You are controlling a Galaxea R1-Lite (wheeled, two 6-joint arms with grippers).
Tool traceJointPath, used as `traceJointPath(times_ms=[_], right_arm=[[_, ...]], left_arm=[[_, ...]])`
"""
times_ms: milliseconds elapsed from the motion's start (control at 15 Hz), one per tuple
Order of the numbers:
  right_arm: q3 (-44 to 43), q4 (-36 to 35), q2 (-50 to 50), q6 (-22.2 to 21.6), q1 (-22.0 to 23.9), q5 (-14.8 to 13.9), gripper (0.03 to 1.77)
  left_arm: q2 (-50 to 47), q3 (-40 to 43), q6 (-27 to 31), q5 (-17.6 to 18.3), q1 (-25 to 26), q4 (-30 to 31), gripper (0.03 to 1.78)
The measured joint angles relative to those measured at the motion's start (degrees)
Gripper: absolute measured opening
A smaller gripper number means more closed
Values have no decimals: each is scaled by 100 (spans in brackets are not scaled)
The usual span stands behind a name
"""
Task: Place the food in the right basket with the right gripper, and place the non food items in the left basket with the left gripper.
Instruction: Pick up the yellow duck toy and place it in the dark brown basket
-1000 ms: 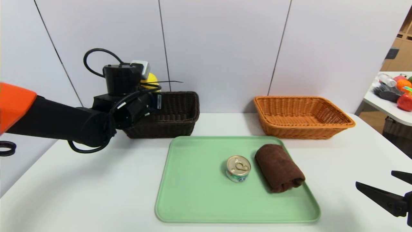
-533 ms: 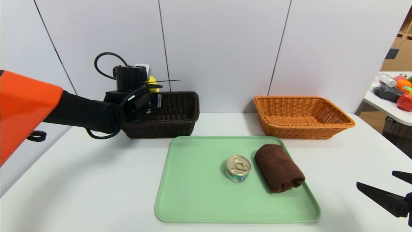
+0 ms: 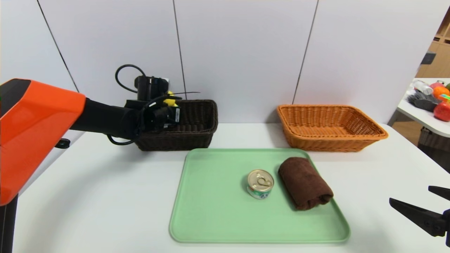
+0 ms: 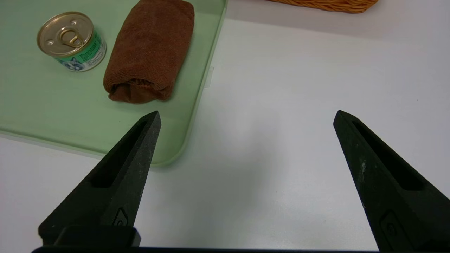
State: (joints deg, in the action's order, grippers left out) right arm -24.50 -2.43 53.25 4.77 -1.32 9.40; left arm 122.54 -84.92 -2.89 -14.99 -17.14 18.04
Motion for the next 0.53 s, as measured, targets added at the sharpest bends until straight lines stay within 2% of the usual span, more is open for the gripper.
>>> traceJointPath(times_ms=[533], right_arm=[[0,0,2,0,2,0,170]], left_arm=[[268,-174,-5,56,33,-85,78]])
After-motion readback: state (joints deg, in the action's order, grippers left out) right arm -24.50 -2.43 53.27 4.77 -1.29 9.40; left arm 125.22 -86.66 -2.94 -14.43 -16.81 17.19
